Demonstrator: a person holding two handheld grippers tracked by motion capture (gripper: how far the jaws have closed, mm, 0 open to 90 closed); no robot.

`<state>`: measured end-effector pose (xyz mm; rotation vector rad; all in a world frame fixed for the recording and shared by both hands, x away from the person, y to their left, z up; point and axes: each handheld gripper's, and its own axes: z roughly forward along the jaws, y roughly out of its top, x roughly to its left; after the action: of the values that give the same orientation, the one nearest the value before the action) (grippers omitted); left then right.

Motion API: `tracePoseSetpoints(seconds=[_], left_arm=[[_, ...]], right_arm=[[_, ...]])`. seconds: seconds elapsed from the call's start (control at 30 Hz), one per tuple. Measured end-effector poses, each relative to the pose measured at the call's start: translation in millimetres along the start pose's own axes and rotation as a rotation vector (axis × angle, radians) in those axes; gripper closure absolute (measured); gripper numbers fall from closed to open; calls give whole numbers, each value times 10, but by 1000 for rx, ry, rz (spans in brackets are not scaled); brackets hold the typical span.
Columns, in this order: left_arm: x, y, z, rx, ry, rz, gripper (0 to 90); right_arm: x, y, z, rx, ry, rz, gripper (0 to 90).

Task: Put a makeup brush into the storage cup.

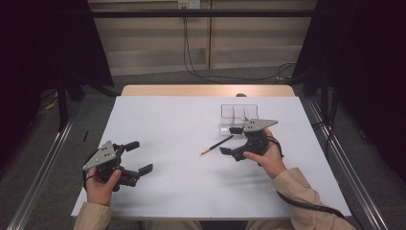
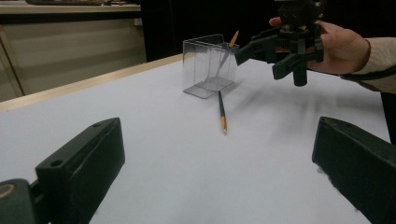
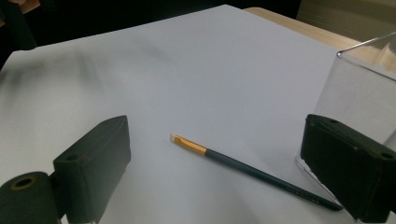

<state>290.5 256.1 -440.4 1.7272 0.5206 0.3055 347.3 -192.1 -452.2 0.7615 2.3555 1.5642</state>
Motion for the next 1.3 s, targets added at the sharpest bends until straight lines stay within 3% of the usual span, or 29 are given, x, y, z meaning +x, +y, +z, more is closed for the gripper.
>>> tracePoseSetpoints(seconds=[0.4,0.57,0.6,0.7,0.97,1.13,1.3], left_arm=[[1,-13,-36,4,3,4,24],[5,-16,-35,4,3,2,25],[6,-17,-33,4,5,4,24],[7,-15,-25,7,1,7,24],[11,-17,-23,6,2,5,24],[17,-24,-16,8,-3,3,24],[23,-26,-14,11,-4,1,24]], right_arm=[[-44,47,169,50,7,-26,86],[-55,61,210,96,13,-48,97],[-55,66,234,130,14,-62,102],[-53,71,274,167,26,-82,107],[-90,52,381,238,40,-80,113],[-112,50,454,298,58,-113,137],[-111,59,501,317,63,-128,149]])
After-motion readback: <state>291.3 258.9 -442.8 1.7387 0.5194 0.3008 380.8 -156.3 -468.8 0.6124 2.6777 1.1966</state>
